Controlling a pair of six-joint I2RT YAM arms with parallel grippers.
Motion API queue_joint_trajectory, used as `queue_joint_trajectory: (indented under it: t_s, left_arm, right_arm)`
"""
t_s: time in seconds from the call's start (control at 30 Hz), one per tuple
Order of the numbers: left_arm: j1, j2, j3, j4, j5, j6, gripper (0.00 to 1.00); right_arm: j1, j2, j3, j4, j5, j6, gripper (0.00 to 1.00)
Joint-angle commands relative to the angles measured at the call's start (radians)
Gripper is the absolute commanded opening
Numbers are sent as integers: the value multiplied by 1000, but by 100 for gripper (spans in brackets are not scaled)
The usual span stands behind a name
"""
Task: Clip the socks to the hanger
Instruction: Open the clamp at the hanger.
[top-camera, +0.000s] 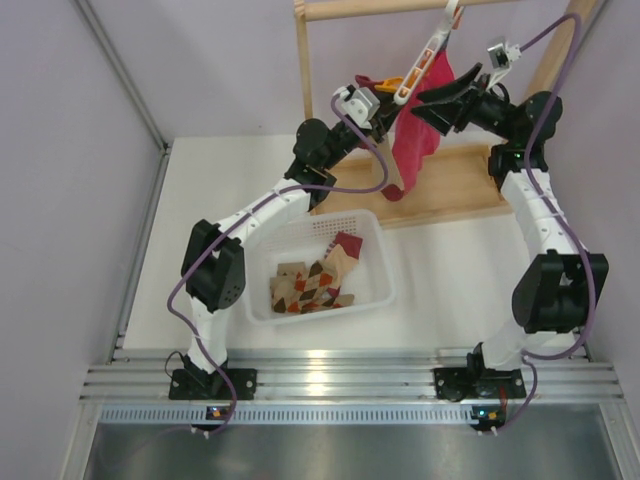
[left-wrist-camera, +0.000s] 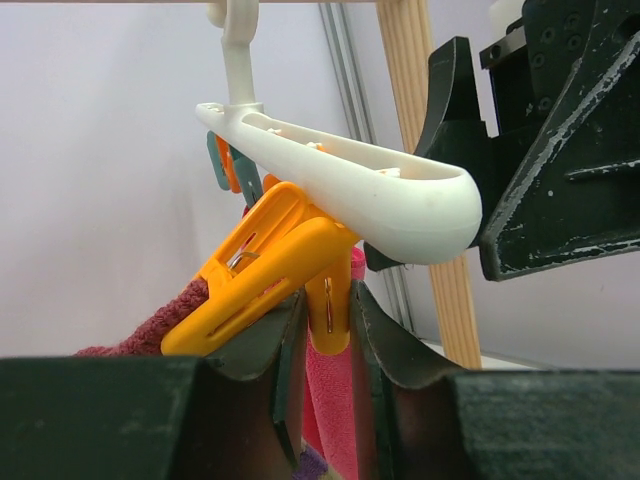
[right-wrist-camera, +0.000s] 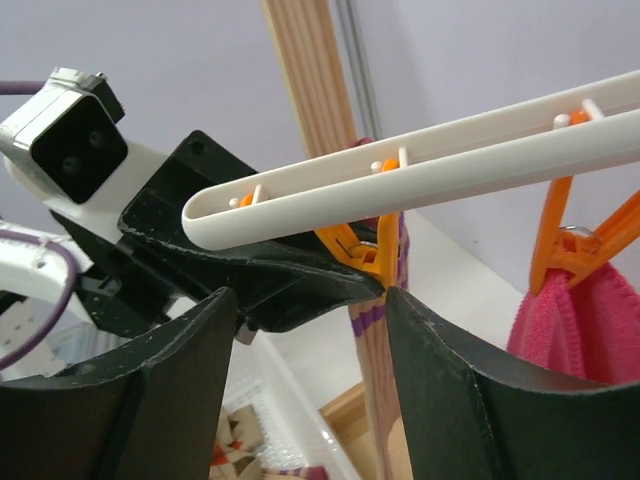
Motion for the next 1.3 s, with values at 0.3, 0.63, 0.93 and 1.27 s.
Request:
queue_joint_trajectory:
  t_s: [0.3, 0.63, 0.93, 1.27]
  left_arm:
    - [4, -70, 27, 40, 40, -18, 0]
    - [3, -65, 27, 43, 46, -22, 0]
    - [3, -64, 29, 46, 56, -15, 0]
    - [3, -64, 26, 49, 56, -22, 0]
  right_arm:
    - [38, -72, -99, 136, 153, -274, 69]
    - [67, -43, -108, 300, 176, -237, 61]
    - [90, -34, -126, 313, 235, -321, 56]
    - [112, -19, -126, 305, 307, -347, 65]
